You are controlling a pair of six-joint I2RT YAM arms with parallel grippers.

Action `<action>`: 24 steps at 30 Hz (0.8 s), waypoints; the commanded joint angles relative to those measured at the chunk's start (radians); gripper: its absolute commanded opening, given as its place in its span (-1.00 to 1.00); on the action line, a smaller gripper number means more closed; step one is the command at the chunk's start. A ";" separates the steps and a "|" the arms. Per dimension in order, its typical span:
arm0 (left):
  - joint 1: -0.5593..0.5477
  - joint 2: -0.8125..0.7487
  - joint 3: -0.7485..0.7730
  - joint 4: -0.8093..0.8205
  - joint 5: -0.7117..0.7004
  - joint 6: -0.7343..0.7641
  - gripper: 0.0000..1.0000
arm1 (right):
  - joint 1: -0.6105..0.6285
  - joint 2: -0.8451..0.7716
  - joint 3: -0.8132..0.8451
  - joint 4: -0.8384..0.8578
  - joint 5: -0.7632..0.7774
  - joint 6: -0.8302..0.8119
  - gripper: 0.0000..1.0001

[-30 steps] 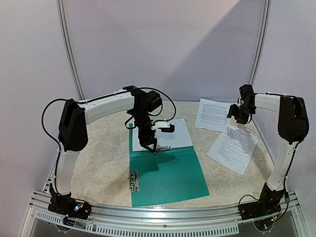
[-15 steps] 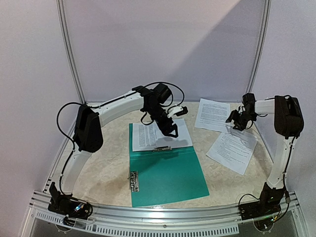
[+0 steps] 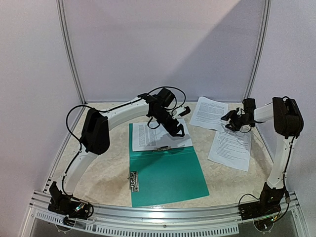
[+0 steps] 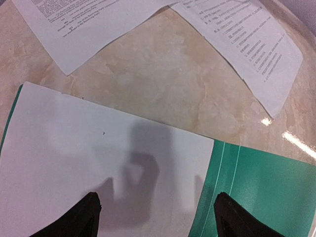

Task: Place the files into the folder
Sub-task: Pick up the file from the corner of the board.

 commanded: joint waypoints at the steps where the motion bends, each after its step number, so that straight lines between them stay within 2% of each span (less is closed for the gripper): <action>1: -0.005 0.004 0.014 0.018 -0.009 0.005 0.63 | 0.001 0.034 -0.044 0.200 -0.090 0.142 0.10; 7: -0.005 -0.002 0.014 0.016 -0.014 0.017 0.64 | 0.014 0.037 -0.042 0.293 -0.103 0.195 0.09; 11: -0.006 -0.003 0.014 0.009 -0.018 0.028 0.64 | 0.039 0.053 0.000 0.296 -0.102 0.202 0.08; 17: -0.004 -0.014 0.005 0.002 -0.032 0.041 0.64 | 0.047 0.091 0.056 0.152 -0.005 0.202 0.07; 24: -0.002 -0.034 -0.021 0.005 -0.035 0.058 0.64 | 0.047 0.000 -0.047 0.041 0.178 0.124 0.07</action>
